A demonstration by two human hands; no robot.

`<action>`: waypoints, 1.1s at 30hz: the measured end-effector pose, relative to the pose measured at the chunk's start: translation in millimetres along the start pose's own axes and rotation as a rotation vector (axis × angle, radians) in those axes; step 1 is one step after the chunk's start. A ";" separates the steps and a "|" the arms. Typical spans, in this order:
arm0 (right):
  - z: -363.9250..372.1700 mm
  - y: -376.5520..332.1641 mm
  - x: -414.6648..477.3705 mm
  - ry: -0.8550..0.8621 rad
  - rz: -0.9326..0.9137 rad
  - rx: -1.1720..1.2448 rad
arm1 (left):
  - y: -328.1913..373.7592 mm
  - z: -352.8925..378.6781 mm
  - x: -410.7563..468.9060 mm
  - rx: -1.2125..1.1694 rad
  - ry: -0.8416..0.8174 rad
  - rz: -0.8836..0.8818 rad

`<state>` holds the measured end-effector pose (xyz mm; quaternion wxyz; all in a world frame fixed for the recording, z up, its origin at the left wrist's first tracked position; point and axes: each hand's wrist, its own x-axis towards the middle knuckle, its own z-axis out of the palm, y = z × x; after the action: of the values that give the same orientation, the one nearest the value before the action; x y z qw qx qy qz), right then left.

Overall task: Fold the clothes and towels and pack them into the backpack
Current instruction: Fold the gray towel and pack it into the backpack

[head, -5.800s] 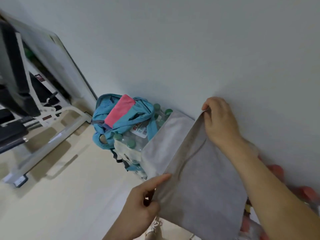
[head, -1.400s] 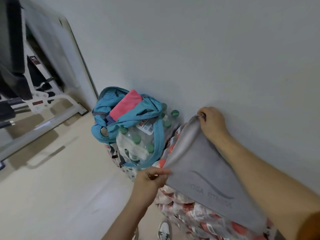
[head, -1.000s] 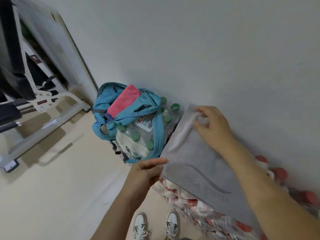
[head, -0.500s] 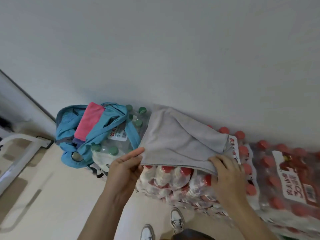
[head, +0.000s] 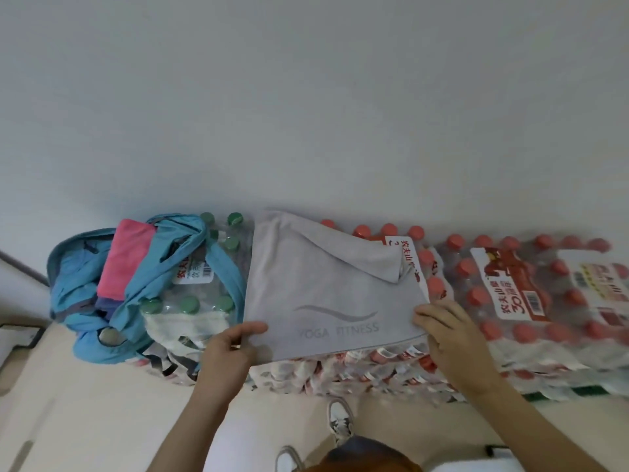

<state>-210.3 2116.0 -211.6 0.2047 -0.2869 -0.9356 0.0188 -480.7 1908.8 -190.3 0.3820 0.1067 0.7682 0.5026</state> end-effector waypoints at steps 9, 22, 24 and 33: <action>2.8 0.3 -13.0 0.012 0.003 0.087 | 67.5 48.4 15.1 0.856 -0.023 0.739; -9.9 20.3 2.9 -0.259 -0.003 0.278 | 169.4 226.8 107.5 1.637 -0.778 0.949; -12.4 24.2 6.5 -0.302 -0.020 0.282 | 174.0 232.1 111.5 1.709 -0.783 0.941; -17.7 31.1 5.1 -0.389 -0.047 0.312 | 192.7 261.1 120.8 1.676 -0.224 1.219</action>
<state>-190.7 2143.2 -198.2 0.0629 -0.2212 -0.9496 0.2131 -424.7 2246.3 -136.7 -0.0639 0.7535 0.6471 -0.0968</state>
